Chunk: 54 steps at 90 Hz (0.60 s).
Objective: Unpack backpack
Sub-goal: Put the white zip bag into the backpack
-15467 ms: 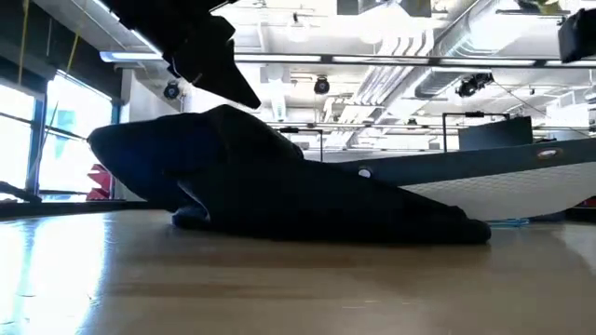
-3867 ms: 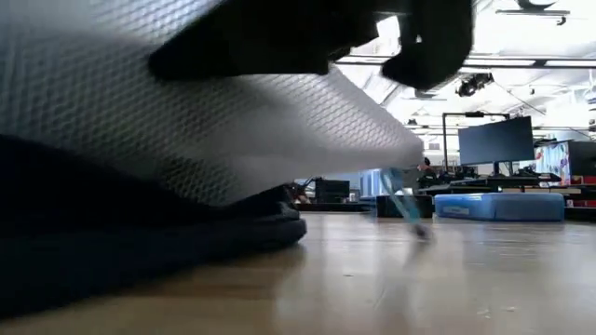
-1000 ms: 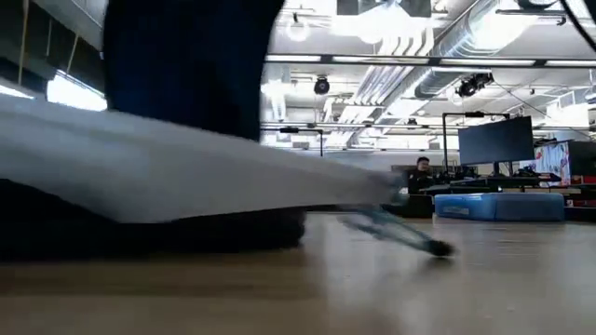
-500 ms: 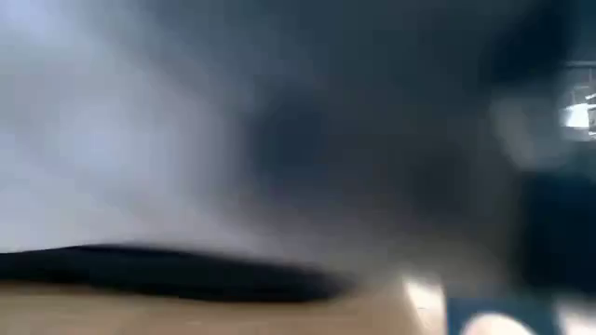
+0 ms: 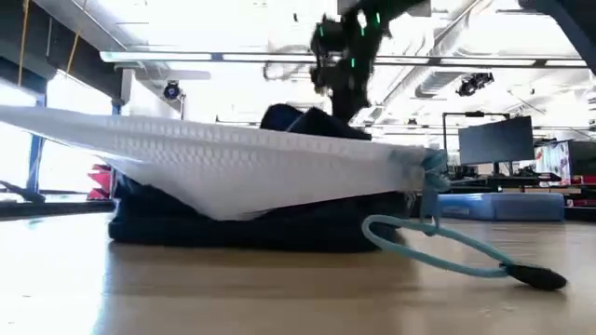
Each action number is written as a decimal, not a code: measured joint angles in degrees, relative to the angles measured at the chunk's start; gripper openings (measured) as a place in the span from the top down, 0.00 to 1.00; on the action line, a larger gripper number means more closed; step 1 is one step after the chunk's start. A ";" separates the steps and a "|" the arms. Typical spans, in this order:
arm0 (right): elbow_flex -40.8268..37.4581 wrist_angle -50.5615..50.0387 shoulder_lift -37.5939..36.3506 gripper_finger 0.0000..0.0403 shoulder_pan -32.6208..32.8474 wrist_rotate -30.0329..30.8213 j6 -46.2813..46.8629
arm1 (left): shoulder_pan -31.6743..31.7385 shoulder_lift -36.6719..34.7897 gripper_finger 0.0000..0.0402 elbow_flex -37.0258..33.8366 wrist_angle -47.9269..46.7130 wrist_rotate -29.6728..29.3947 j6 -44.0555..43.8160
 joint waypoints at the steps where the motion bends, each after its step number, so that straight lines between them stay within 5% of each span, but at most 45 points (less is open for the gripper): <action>1: -0.74 0.99 0.00 1.00 -0.48 -0.24 0.12 | 0.05 0.00 0.75 0.00 0.00 0.10 0.00; 23: -9.43 8.56 0.02 0.78 -8.64 1.63 -0.54 | 2.39 0.00 0.75 0.00 1.29 1.41 0.04; 40: -6.07 1.46 -0.69 0.53 -11.17 2.61 -1.15 | 5.50 0.00 0.75 0.00 2.22 1.45 1.09; 54: -2.98 -3.28 -5.94 0.47 -8.36 7.82 -1.60 | 9.99 0.00 0.75 -0.27 1.67 2.22 1.02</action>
